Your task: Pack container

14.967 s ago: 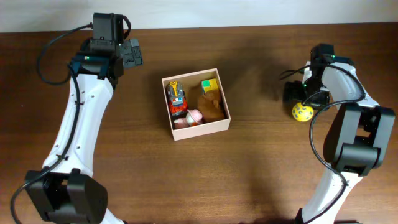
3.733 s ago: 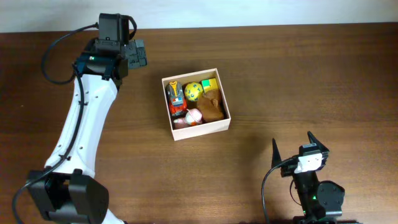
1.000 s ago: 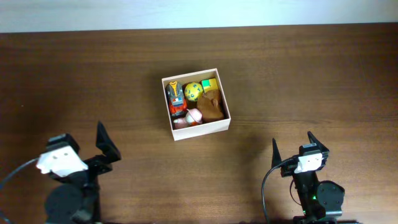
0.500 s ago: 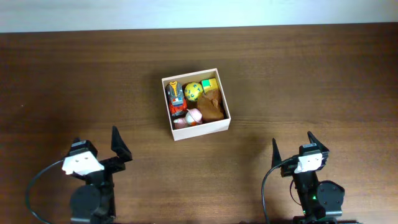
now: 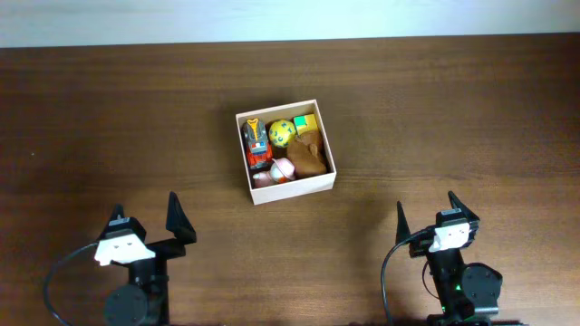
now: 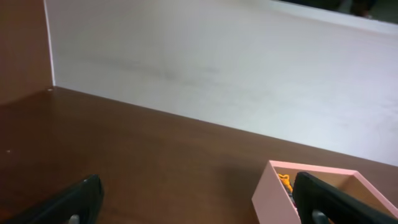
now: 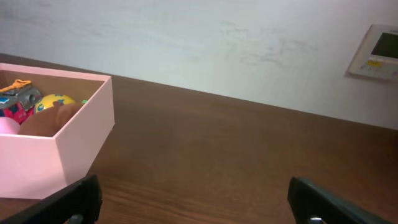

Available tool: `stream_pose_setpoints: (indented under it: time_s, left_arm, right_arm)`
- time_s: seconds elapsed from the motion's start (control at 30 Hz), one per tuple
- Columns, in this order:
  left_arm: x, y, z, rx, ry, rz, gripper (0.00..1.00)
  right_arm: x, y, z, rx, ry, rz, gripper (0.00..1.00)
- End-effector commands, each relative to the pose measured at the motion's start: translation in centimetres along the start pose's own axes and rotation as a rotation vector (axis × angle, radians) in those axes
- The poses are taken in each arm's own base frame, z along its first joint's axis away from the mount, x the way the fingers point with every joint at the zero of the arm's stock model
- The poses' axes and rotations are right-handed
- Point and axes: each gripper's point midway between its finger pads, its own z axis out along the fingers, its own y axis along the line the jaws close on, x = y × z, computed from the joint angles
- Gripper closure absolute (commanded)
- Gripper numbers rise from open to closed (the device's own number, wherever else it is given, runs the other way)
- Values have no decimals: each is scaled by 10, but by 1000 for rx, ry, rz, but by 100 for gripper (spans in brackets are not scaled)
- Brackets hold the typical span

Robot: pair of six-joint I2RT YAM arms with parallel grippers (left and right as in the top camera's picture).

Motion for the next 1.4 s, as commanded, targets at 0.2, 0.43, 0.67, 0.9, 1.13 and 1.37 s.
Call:
stream_pose_setpoints:
  time_s: [0.2,0.43,0.67,0.9,1.13,1.37]
  left_arm:
    - [17,-2,1,43,-45,-17,1]
    - [21,-6,2,78,-37,-16,1]
    - [30,-4,4,88,-16,-15,1]
    - [42,-2,10,92,-41,-17,1]
    - [42,-4,9,103,-39,-17,1]
    - [57,-5,9,129,22,57,1]
  right_arm:
    - [2,-2,0,10,3,16,1]
    - [2,-2,0,10,3,16,1]
    - [2,-2,0,10,3,16,1]
    - [2,-2,0,10,3,16,1]
    - [2,-2,0,10,3,16,1]
    - [2,-2,0,10,3,16,1]
